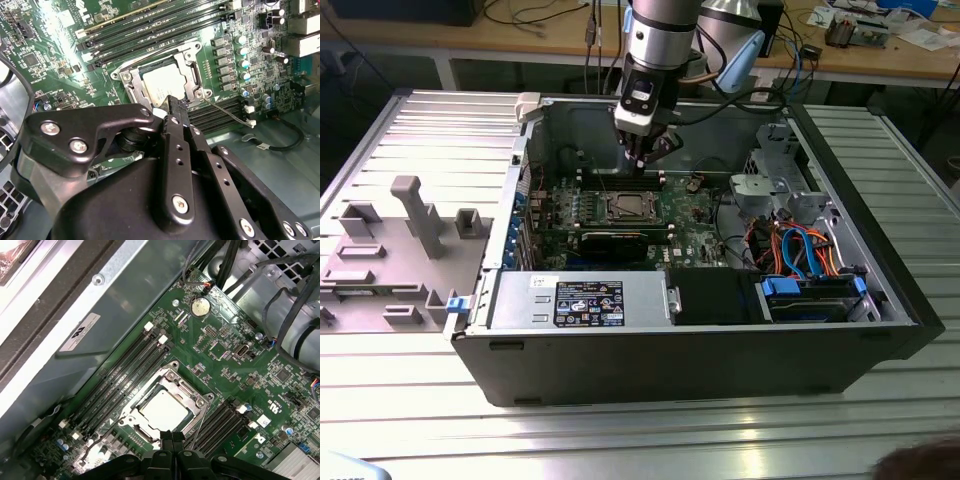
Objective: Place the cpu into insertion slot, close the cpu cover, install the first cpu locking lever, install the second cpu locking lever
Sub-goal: 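Install the first cpu locking lever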
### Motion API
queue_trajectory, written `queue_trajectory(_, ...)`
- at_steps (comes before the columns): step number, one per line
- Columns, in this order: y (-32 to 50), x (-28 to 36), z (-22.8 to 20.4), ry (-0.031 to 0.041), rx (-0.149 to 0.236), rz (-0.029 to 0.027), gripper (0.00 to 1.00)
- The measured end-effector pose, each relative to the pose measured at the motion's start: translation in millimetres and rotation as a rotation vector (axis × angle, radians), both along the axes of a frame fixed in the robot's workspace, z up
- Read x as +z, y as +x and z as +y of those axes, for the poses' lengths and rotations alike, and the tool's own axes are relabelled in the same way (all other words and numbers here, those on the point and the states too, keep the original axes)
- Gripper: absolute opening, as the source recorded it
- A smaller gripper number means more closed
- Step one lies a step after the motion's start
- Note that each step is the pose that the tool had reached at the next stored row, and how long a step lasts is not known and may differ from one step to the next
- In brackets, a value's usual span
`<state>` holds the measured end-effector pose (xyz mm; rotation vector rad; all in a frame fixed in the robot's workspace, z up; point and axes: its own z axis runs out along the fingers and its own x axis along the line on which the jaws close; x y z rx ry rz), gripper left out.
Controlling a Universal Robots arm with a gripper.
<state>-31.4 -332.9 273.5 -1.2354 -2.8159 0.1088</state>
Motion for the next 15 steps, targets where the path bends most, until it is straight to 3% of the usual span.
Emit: queue_trajectory(15, 0.0, 0.0, 0.0, 0.0, 0.023, 0.0, 0.11)
